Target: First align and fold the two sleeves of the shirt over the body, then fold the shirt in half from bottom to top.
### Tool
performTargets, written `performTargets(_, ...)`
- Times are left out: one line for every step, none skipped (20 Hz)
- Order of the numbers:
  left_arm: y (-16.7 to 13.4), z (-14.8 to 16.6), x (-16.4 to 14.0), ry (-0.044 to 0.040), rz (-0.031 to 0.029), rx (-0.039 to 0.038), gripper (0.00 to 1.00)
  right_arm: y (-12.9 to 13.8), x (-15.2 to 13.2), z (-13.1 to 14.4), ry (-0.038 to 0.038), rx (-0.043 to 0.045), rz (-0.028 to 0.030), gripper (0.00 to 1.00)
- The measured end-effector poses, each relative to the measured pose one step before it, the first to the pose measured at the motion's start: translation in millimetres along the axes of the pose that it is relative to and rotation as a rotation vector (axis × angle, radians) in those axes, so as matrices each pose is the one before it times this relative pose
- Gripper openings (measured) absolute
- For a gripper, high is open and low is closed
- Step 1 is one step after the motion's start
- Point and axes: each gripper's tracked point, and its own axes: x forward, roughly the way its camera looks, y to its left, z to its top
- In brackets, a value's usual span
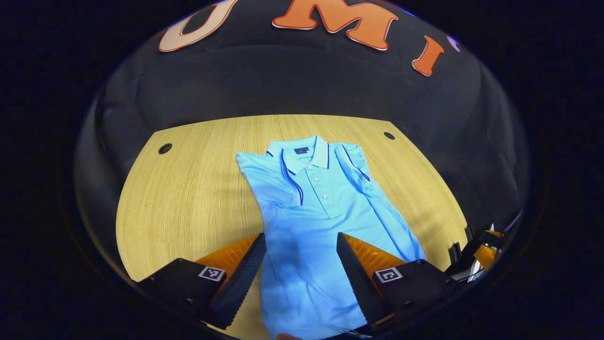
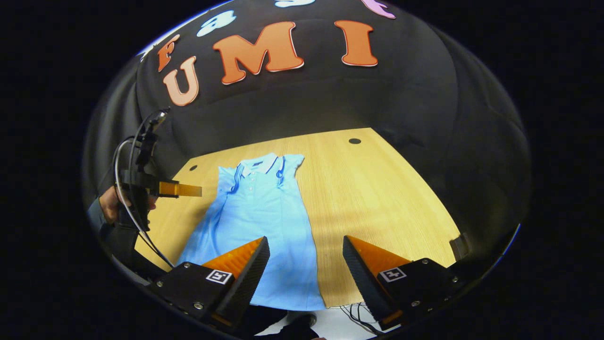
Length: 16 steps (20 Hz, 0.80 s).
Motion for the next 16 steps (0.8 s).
performTargets(-0.71, -11.30, -9.68, -0.01100, 0.01301, 0.00856, 0.99, -1.56, 0.34, -10.21, 0.02133, -0.00749, 0.00695, 0.98)
performTargets(0.06, -12.74, -9.40, -0.00695, 0.01322, 0.00361, 0.99, 0.57, 0.99, -10.32, 0.01609, -0.00668, 0.01079, 0.98)
performTargets(-0.38, -11.56, -9.80, -0.00871, 0.00853, -0.00200, 1.00, -0.41, 2.21, -8.71, 0.01536, -0.00682, 0.01073, 0.98)
performTargets(-0.57, -13.69, -10.50, -0.00042, 0.00852, -0.00299, 1.00, -1.74, 2.74, -10.27, 0.02017, -0.00978, -0.00373, 0.98)
performTargets(2.83, -15.29, -7.97, 0.00673, 0.01779, 0.00410, 0.99, -5.27, 4.14, -12.67, 0.03723, -0.01338, -0.02216, 0.98)
performTargets(5.12, -17.64, -6.42, 0.01030, 0.02298, 0.01001, 0.99, -0.11, 2.82, -11.88, 0.02422, -0.00711, -0.00246, 0.98)
performTargets(2.91, -17.29, -4.67, 0.01283, 0.01920, 0.01244, 0.99, 2.06, 3.74, -6.51, 0.00895, 0.00100, 0.01143, 0.98)
performTargets(3.90, -16.95, -4.71, 0.01773, 0.01724, 0.00874, 0.99, 0.97, 2.32, -7.74, 0.01502, 0.00017, 0.00630, 0.98)
performTargets(3.43, -15.86, -3.68, 0.01626, 0.01453, 0.00399, 0.99, 0.55, 2.78, -6.70, 0.01419, -0.00235, 0.00296, 0.98)
performTargets(3.20, -14.48, -3.13, 0.01824, 0.01277, -0.00415, 0.99, 1.07, 3.17, -6.02, 0.01080, -0.00312, -0.00053, 0.98)
performTargets(2.24, -15.11, -0.80, 0.01657, 0.00774, -0.01128, 0.99, 2.66, 2.55, -4.23, 0.00965, -0.00247, 0.00838, 0.98)
performTargets(1.91, -12.99, -1.43, 0.01862, 0.00123, -0.01648, 0.99, 2.39, 2.21, -5.16, 0.00930, -0.00404, 0.00635, 0.98)
performTargets(1.08, -14.46, 0.14, 0.02142, 0.00176, -0.01509, 1.00, 1.37, 1.94, -4.38, 0.00961, -0.00786, 0.00479, 0.98)
performTargets(2.24, -11.97, 0.46, 0.01479, 0.00182, -0.00531, 0.99, 1.01, 2.03, -5.83, 0.01165, -0.00941, -0.00130, 0.98)
performTargets(0.89, -11.15, 0.71, 0.01023, 0.00430, 0.00248, 0.99, 0.20, 1.27, -3.81, 0.00889, -0.00841, 0.00020, 0.98)
performTargets(0.79, -8.70, 1.11, 0.00820, -0.00033, 0.00459, 0.99, 1.71, 1.76, -3.00, 0.00739, -0.00591, 0.00065, 0.98)
